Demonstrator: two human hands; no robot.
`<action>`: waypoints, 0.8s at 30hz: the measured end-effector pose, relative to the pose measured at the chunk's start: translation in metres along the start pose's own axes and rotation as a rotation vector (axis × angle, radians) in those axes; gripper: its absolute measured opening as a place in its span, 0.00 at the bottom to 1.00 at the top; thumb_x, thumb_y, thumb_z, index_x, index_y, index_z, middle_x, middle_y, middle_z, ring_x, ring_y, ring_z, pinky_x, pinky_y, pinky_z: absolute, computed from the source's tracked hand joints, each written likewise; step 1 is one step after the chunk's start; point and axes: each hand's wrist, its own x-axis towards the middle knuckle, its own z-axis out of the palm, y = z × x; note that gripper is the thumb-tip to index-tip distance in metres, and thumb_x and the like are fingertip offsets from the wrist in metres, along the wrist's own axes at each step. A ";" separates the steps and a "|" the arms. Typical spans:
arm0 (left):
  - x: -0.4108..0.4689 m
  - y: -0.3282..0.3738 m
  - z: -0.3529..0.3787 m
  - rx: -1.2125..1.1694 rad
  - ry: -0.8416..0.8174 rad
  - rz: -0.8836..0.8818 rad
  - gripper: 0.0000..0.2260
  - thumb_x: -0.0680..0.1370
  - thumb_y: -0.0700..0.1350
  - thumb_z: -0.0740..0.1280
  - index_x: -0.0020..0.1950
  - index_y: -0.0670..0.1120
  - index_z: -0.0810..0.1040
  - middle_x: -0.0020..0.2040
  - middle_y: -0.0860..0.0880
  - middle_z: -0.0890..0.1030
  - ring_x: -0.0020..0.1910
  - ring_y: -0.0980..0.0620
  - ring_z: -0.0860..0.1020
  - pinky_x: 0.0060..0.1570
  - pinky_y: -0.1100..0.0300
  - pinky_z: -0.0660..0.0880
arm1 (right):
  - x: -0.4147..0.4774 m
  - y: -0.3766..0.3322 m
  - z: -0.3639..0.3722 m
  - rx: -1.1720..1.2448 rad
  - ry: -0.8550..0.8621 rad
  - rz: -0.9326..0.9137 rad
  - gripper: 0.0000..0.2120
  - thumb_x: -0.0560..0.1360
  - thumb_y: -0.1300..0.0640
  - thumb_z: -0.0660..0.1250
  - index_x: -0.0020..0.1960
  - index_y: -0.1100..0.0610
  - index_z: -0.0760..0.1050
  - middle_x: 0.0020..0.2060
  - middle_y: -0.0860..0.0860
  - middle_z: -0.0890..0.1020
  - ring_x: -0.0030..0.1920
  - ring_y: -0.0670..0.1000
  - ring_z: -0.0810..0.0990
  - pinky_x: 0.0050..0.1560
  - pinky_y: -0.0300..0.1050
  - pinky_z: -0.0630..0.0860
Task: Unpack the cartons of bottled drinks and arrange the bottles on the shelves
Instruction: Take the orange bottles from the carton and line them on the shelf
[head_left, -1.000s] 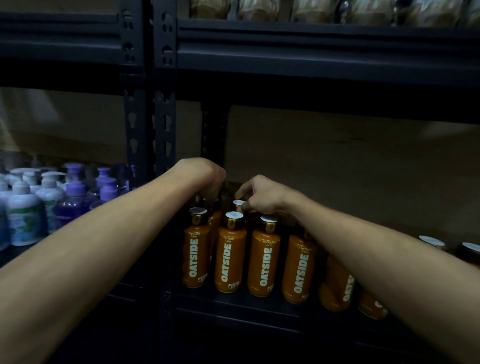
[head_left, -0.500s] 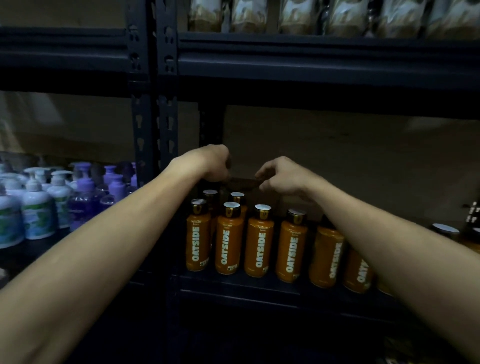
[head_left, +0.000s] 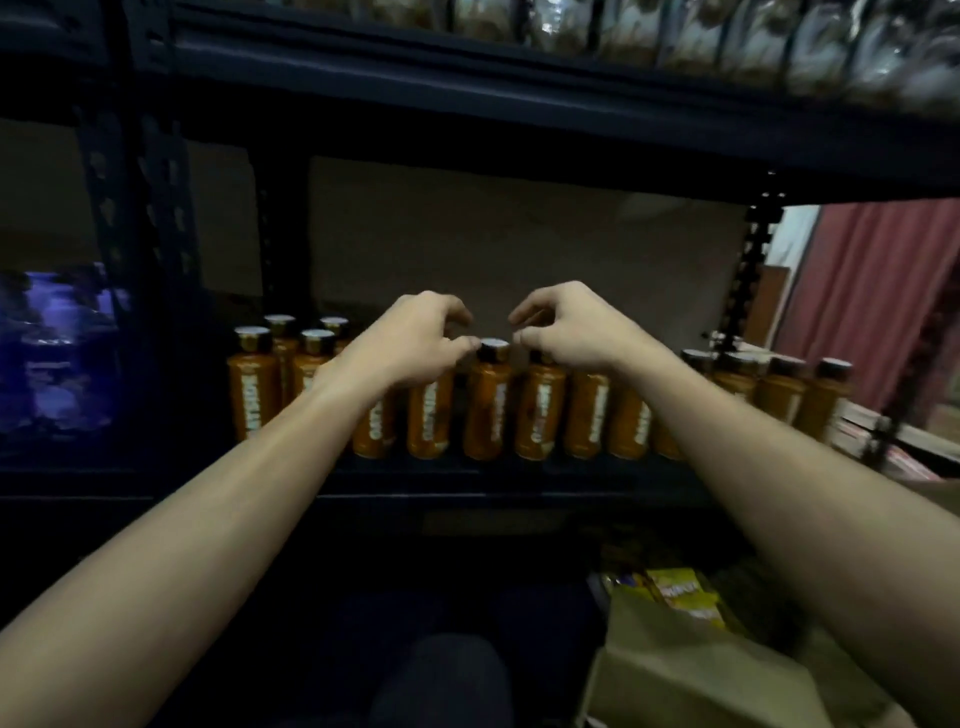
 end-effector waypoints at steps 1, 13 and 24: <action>-0.004 0.009 0.011 -0.017 -0.026 0.018 0.18 0.79 0.54 0.67 0.68 0.52 0.75 0.64 0.50 0.78 0.59 0.54 0.77 0.54 0.60 0.74 | -0.015 0.011 -0.003 -0.008 0.010 0.019 0.13 0.80 0.54 0.69 0.64 0.50 0.79 0.56 0.48 0.82 0.55 0.46 0.81 0.57 0.46 0.79; -0.035 0.082 0.151 -0.037 -0.441 0.240 0.22 0.78 0.55 0.69 0.71 0.52 0.72 0.66 0.51 0.77 0.62 0.54 0.76 0.55 0.60 0.73 | -0.147 0.133 0.008 -0.082 -0.018 0.336 0.14 0.79 0.53 0.70 0.64 0.51 0.79 0.59 0.48 0.81 0.58 0.47 0.78 0.56 0.43 0.74; -0.059 0.100 0.308 0.137 -0.891 0.352 0.24 0.78 0.55 0.69 0.72 0.49 0.72 0.65 0.47 0.78 0.61 0.48 0.77 0.59 0.57 0.74 | -0.221 0.259 0.071 -0.129 -0.234 0.657 0.11 0.77 0.51 0.71 0.59 0.52 0.80 0.53 0.51 0.81 0.54 0.52 0.79 0.51 0.43 0.73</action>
